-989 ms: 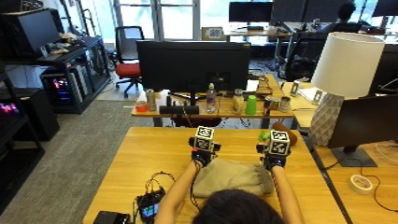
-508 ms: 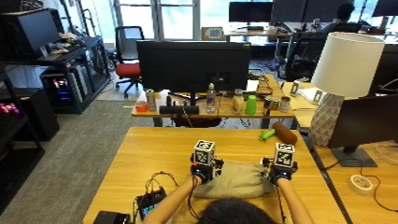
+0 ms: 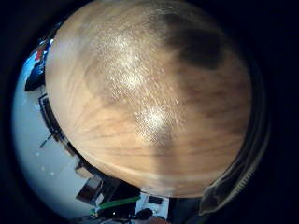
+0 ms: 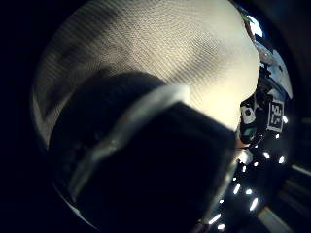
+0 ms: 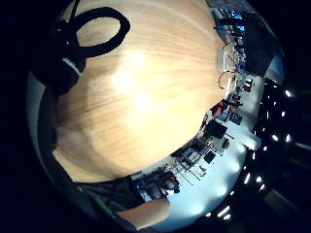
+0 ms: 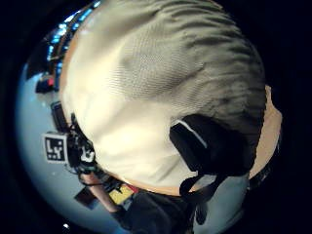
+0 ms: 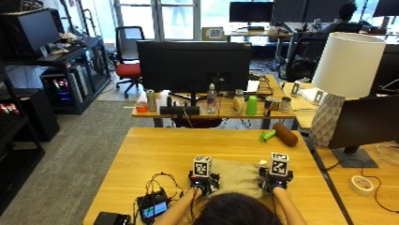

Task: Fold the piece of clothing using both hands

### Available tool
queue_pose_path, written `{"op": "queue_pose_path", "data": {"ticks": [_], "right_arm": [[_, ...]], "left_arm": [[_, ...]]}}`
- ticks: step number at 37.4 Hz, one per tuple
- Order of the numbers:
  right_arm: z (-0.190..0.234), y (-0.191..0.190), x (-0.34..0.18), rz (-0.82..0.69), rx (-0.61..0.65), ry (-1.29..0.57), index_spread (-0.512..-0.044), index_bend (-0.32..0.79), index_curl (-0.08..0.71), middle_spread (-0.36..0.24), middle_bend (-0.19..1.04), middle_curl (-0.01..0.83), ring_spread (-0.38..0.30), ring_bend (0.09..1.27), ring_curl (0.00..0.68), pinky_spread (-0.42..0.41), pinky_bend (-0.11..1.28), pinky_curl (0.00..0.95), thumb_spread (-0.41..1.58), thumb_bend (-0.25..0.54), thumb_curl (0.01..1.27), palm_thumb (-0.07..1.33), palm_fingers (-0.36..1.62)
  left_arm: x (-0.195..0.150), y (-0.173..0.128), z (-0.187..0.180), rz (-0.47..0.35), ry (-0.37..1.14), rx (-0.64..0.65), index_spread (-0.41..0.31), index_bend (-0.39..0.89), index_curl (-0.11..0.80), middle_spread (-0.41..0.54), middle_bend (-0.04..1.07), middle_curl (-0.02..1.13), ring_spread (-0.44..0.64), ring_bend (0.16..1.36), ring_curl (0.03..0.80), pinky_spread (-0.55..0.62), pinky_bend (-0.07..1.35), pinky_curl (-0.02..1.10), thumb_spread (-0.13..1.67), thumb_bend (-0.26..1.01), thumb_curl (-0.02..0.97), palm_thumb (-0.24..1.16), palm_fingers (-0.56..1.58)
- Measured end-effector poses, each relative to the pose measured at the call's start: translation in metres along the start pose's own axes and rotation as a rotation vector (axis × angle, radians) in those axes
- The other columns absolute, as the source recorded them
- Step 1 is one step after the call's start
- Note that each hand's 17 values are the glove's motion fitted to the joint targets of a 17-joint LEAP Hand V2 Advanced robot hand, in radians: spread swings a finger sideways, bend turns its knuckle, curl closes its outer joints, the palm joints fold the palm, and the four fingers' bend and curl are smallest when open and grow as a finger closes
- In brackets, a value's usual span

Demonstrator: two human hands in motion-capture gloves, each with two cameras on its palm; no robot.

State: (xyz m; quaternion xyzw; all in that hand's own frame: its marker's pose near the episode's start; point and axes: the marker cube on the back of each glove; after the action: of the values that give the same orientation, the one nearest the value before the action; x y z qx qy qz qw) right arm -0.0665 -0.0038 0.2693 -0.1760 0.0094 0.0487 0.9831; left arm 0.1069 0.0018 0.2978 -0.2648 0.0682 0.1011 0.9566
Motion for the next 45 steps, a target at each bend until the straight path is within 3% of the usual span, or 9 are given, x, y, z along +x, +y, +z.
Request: {"op": "queue_pose_path", "data": {"ticks": [11,18,21,25,30,36,45], "right_arm": [[0.005,0.003,-0.013,-0.031,0.054,-0.057,-0.255,-0.03,0.039,-0.042,0.23,0.428,-0.121,0.72,0.428,-0.118,0.80,0.399,1.15,0.006,0.24,0.64,0.75],[0.003,0.003,-0.017,-0.002,0.096,-0.078,-0.212,0.01,0.035,-0.082,0.26,0.438,-0.176,0.78,0.451,-0.199,0.80,0.410,1.14,0.033,0.26,0.76,0.90],[0.002,-0.001,-0.018,0.016,0.156,-0.127,-0.204,0.06,0.049,-0.111,0.29,0.445,-0.204,0.80,0.445,-0.241,0.79,0.397,1.10,0.067,0.29,0.86,1.09],[0.001,-0.003,-0.019,-0.009,0.161,-0.196,-0.214,0.10,0.094,-0.144,0.34,0.471,-0.218,0.81,0.463,-0.263,0.75,0.409,1.06,0.073,0.30,0.92,1.20],[0.000,0.002,-0.017,0.005,-0.010,-0.285,-0.217,0.11,0.132,-0.158,0.36,0.483,-0.223,0.80,0.469,-0.274,0.78,0.426,1.01,0.075,0.32,0.99,1.23],[-0.022,0.010,-0.019,0.001,-0.063,-0.332,-0.215,0.10,0.157,-0.162,0.37,0.491,-0.226,0.81,0.475,-0.272,0.80,0.442,0.97,0.078,0.34,1.06,1.23],[-0.052,-0.053,-0.039,-0.041,0.104,-0.214,-0.199,0.08,0.175,-0.155,0.38,0.503,-0.228,0.83,0.484,-0.271,0.84,0.461,0.93,0.040,0.37,1.09,1.21]], "left_arm": [[-0.001,0.001,0.005,-0.033,-0.035,0.009,-0.049,0.10,0.210,0.340,0.16,0.27,0.50,0.48,0.293,0.48,0.39,0.32,1.01,-0.09,0.146,-0.12,-0.19],[-0.001,0.000,0.005,-0.046,-0.028,0.014,-0.059,0.09,0.192,0.347,0.16,0.26,0.53,0.46,0.277,0.49,0.36,0.31,0.98,-0.09,0.123,-0.12,-0.19],[0.000,-0.004,0.003,-0.026,-0.034,0.034,-0.064,0.09,0.185,0.348,0.15,0.25,0.53,0.45,0.273,0.50,0.35,0.31,0.97,-0.09,0.115,-0.12,-0.19],[0.000,-0.003,0.001,-0.016,-0.041,0.014,-0.067,0.09,0.175,0.350,0.15,0.24,0.54,0.45,0.269,0.50,0.35,0.31,0.97,-0.09,0.106,-0.12,-0.18],[-0.001,0.000,-0.005,-0.024,-0.006,-0.035,-0.070,0.11,0.171,0.351,0.15,0.23,0.54,0.44,0.266,0.50,0.34,0.31,0.98,-0.05,0.112,-0.06,-0.17],[-0.004,-0.002,-0.017,0.005,0.041,-0.048,-0.075,0.15,0.190,0.348,0.14,0.22,0.53,0.44,0.263,0.49,0.34,0.31,1.04,0.00,0.139,0.02,-0.11],[-0.008,0.002,-0.018,-0.022,0.081,-0.093,-0.065,0.14,0.212,0.319,0.16,0.21,0.50,0.45,0.267,0.46,0.36,0.32,1.11,-0.01,0.166,0.06,-0.08]]}}
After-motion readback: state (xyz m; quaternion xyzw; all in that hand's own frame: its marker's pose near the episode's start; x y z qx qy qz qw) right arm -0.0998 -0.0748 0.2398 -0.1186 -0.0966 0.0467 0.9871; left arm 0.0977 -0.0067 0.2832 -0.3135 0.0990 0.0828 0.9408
